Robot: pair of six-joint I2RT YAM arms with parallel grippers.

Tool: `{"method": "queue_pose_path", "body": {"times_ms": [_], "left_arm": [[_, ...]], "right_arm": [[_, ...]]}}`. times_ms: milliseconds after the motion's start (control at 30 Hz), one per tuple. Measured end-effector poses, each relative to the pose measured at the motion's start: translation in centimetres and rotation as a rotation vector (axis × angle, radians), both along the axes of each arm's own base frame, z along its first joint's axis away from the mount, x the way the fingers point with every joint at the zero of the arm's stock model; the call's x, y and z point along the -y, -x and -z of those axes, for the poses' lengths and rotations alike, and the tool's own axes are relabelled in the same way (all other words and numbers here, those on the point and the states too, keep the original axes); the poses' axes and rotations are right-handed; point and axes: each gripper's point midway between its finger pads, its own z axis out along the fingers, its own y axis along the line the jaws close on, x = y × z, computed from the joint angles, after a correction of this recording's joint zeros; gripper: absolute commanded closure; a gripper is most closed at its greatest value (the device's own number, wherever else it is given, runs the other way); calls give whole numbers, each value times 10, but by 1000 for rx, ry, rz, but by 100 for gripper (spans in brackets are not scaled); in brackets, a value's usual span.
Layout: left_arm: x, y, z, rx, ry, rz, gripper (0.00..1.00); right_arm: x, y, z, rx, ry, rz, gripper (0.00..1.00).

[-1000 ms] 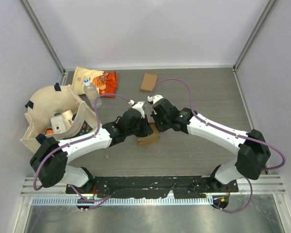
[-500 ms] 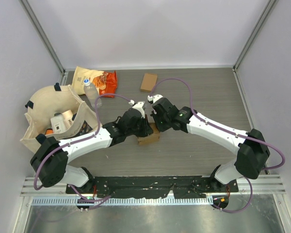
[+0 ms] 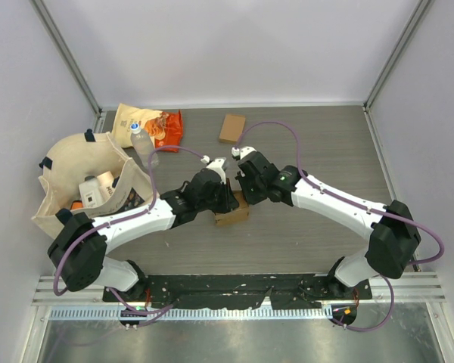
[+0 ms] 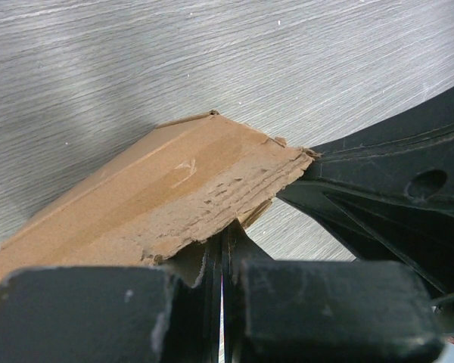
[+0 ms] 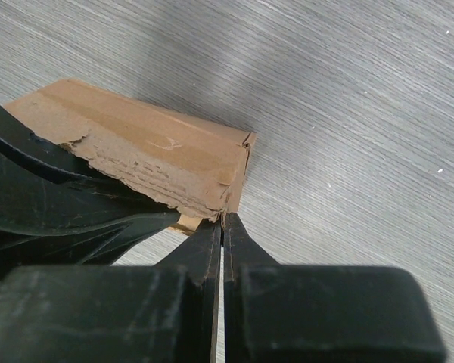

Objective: Fold the paper box

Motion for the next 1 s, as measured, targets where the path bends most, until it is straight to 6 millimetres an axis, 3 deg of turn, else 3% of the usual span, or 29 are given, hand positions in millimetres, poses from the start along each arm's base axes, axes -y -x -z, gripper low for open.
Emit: {"method": "queue_pose_path", "body": {"times_ms": [1000], "left_arm": [[1,1,0,-2,1,8,100]], "right_arm": [[-3,-3,-2,-66,-90,65,99]]}}
